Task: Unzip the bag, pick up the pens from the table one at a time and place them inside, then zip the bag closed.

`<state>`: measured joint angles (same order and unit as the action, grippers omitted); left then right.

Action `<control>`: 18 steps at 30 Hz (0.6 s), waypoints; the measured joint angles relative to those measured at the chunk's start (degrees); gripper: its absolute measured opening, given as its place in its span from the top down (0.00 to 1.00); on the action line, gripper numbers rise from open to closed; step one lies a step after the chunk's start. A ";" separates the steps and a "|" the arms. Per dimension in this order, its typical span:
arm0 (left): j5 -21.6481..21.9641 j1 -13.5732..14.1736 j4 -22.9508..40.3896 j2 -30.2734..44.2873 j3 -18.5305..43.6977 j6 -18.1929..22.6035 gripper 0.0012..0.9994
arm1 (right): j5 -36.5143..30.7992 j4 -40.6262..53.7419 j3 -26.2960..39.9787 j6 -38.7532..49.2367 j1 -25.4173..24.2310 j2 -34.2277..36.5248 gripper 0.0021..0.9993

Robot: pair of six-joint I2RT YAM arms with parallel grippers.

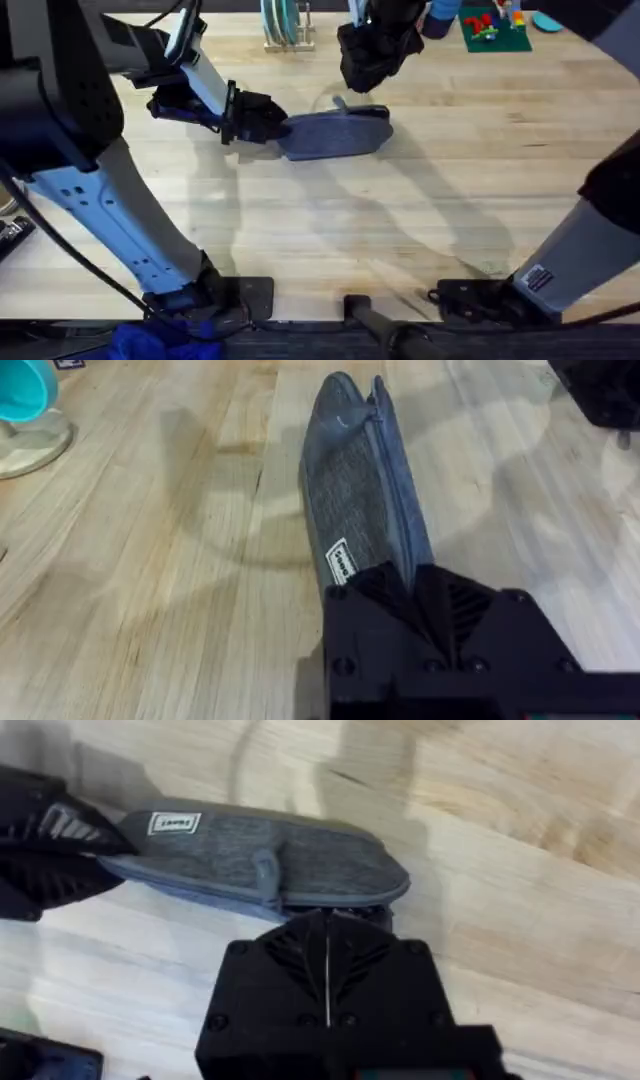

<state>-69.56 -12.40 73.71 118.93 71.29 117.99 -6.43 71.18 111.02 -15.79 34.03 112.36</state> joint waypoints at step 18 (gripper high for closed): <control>0.11 0.00 0.01 0.00 0.00 0.00 0.96 | -0.90 -4.21 -7.31 0.02 -1.78 -4.26 0.97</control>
<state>-69.45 -12.40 73.71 118.93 71.29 117.99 -7.33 66.97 103.72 -15.77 32.24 108.09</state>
